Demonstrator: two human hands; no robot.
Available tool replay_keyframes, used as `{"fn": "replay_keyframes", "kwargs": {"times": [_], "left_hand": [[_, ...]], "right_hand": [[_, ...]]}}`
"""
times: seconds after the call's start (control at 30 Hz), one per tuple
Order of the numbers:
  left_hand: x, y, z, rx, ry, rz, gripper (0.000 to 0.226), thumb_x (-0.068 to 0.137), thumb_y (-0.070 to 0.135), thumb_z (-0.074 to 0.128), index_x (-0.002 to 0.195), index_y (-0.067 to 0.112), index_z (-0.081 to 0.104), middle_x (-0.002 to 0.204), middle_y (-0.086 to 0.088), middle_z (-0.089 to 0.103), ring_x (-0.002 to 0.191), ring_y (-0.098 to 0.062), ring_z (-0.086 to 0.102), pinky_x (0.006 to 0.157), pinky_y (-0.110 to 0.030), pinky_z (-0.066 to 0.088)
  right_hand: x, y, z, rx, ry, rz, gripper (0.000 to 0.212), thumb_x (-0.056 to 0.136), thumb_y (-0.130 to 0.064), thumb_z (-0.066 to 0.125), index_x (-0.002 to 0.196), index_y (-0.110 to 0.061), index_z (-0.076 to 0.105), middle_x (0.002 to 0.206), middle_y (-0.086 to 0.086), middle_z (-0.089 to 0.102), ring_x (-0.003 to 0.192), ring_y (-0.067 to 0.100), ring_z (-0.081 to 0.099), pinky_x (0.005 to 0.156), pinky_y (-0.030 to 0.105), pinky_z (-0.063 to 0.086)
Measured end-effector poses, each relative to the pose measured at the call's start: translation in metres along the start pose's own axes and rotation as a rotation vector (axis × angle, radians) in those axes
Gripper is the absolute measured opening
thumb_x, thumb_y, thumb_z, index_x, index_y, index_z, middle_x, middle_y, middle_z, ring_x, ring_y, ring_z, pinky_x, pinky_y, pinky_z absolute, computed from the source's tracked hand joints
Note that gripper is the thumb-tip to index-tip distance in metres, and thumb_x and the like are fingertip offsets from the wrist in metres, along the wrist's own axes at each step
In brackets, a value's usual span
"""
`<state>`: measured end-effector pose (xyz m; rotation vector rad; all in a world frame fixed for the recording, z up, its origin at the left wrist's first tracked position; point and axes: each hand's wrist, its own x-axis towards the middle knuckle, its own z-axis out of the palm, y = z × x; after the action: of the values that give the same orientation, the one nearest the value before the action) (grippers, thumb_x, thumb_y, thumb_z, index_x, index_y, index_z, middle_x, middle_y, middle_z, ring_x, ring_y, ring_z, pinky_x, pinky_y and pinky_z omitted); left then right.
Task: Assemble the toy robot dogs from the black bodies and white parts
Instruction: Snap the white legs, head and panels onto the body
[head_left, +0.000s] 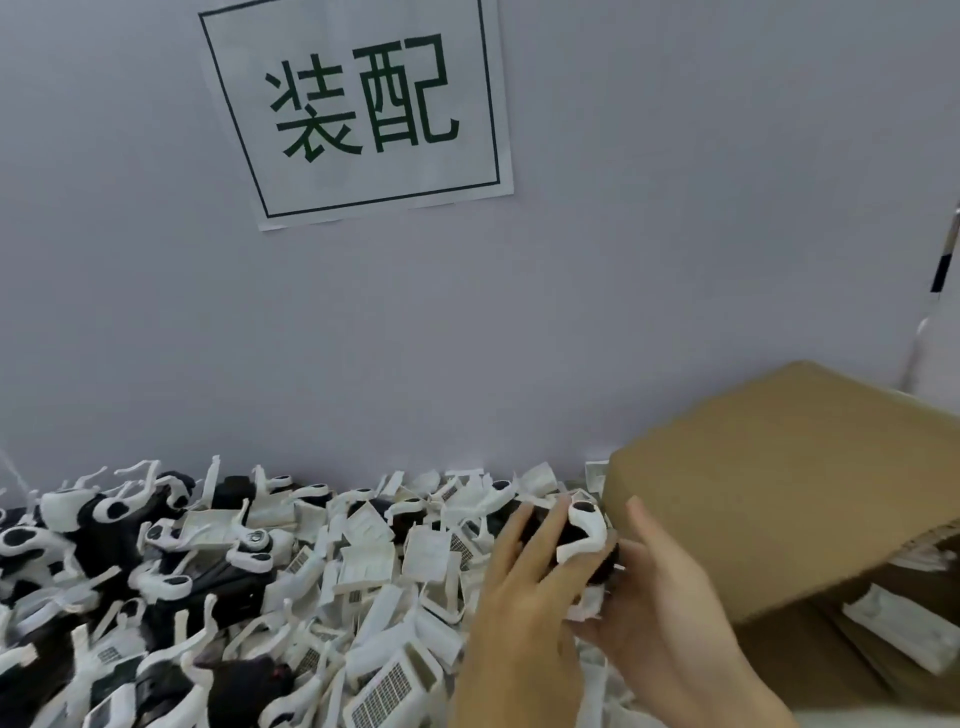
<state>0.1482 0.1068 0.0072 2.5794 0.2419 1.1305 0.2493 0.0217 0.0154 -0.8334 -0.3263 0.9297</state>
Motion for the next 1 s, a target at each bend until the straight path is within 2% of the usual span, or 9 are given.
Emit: {"fn": "replay_keyframes", "kwargs": {"times": [0.1, 0.2, 0.33, 0.47, 0.53, 0.63, 0.73, 0.83, 1.0], "left_hand": [[0.004, -0.006, 0.001, -0.163, -0.269, 0.001, 0.057, 0.084, -0.001, 0.046, 0.134, 0.018, 0.065, 0.162, 0.006, 0.010, 0.152, -0.023, -0.011, 0.123, -0.027, 0.012], [0.006, -0.012, 0.001, -0.249, -0.396, -0.038, 0.052, 0.091, 0.010, 0.056, 0.142, 0.022, 0.058, 0.161, 0.019, -0.002, 0.149, -0.006, -0.023, 0.117, -0.008, 0.002], [-0.001, -0.019, 0.002, -0.200, -0.440, -0.084, 0.065, 0.093, 0.017, 0.068, 0.135, 0.059, 0.042, 0.159, 0.037, -0.004, 0.149, 0.008, -0.019, 0.126, -0.029, 0.008], [-0.003, -0.028, -0.002, -0.204, -0.315, -0.141, 0.047, 0.095, 0.015, 0.070, 0.117, 0.056, 0.063, 0.159, 0.034, 0.014, 0.151, 0.010, 0.009, 0.124, -0.023, 0.018], [-0.001, -0.030, -0.007, -0.278, -0.134, -0.219, 0.048, 0.095, 0.008, 0.069, 0.108, 0.053, 0.070, 0.149, 0.029, 0.044, 0.139, 0.014, 0.035, 0.116, -0.017, 0.031], [0.005, -0.027, -0.013, -0.403, 0.134, -0.448, 0.039, 0.096, 0.005, 0.062, 0.096, 0.042, 0.077, 0.103, 0.024, 0.076, 0.103, 0.007, 0.066, 0.092, -0.019, 0.055], [0.015, -0.016, -0.018, -0.730, 0.071, -0.708, 0.025, 0.101, 0.024, 0.059, 0.089, 0.026, 0.081, 0.092, 0.012, 0.079, 0.093, -0.006, 0.074, 0.080, -0.022, 0.059], [0.018, -0.009, -0.022, -1.046, 0.015, -0.860, 0.030, 0.097, 0.044, 0.059, 0.092, 0.026, 0.082, 0.095, -0.002, 0.080, 0.090, -0.016, 0.077, 0.071, -0.026, 0.058], [0.021, -0.012, -0.028, -1.231, 0.157, -0.920, 0.024, 0.093, 0.027, 0.066, 0.089, 0.008, 0.081, 0.094, -0.015, 0.078, 0.085, -0.025, 0.077, 0.071, -0.036, 0.061]], "right_hand": [[0.003, 0.004, -0.003, 0.005, 0.014, -0.059, 0.054, 0.083, -0.046, 0.064, 0.114, -0.003, 0.075, 0.112, 0.025, 0.073, 0.101, 0.036, 0.073, 0.079, 0.046, 0.056], [0.006, 0.008, -0.007, -0.098, 0.092, -0.109, 0.056, 0.069, -0.037, 0.074, 0.112, -0.002, 0.074, 0.110, 0.032, 0.071, 0.105, 0.042, 0.071, 0.095, 0.051, 0.054], [0.009, 0.012, -0.012, -0.052, 0.141, -0.191, 0.057, 0.071, -0.032, 0.075, 0.120, -0.003, 0.069, 0.119, 0.026, 0.069, 0.110, 0.040, 0.068, 0.090, 0.050, 0.058], [0.012, 0.017, -0.013, -0.009, 0.209, -0.261, 0.063, 0.072, -0.030, 0.077, 0.124, 0.000, 0.059, 0.101, 0.019, 0.067, 0.090, 0.027, 0.067, 0.063, 0.036, 0.059], [0.013, 0.019, -0.014, -0.005, 0.237, -0.295, 0.063, 0.073, -0.028, 0.078, 0.126, -0.002, 0.058, 0.104, 0.015, 0.070, 0.096, 0.025, 0.069, 0.072, 0.040, 0.059], [0.010, 0.021, -0.010, -0.258, 0.291, -0.437, 0.066, 0.067, -0.028, 0.084, 0.129, -0.024, 0.061, 0.113, -0.002, 0.075, 0.106, 0.017, 0.071, 0.090, 0.039, 0.057], [0.006, 0.031, 0.000, -0.568, 0.183, -0.618, 0.063, 0.076, -0.007, 0.085, 0.126, -0.036, 0.059, 0.116, -0.014, 0.072, 0.103, 0.005, 0.070, 0.078, 0.016, 0.056], [0.006, 0.047, 0.008, -0.813, 0.046, -0.706, 0.075, 0.074, -0.009, 0.087, 0.133, -0.040, 0.053, 0.125, -0.016, 0.067, 0.114, 0.004, 0.065, 0.084, 0.012, 0.053], [0.009, 0.062, 0.015, -1.046, 0.078, -0.819, 0.087, 0.071, -0.013, 0.090, 0.142, -0.038, 0.046, 0.136, -0.020, 0.056, 0.127, 0.004, 0.055, 0.093, 0.006, 0.044]]}}
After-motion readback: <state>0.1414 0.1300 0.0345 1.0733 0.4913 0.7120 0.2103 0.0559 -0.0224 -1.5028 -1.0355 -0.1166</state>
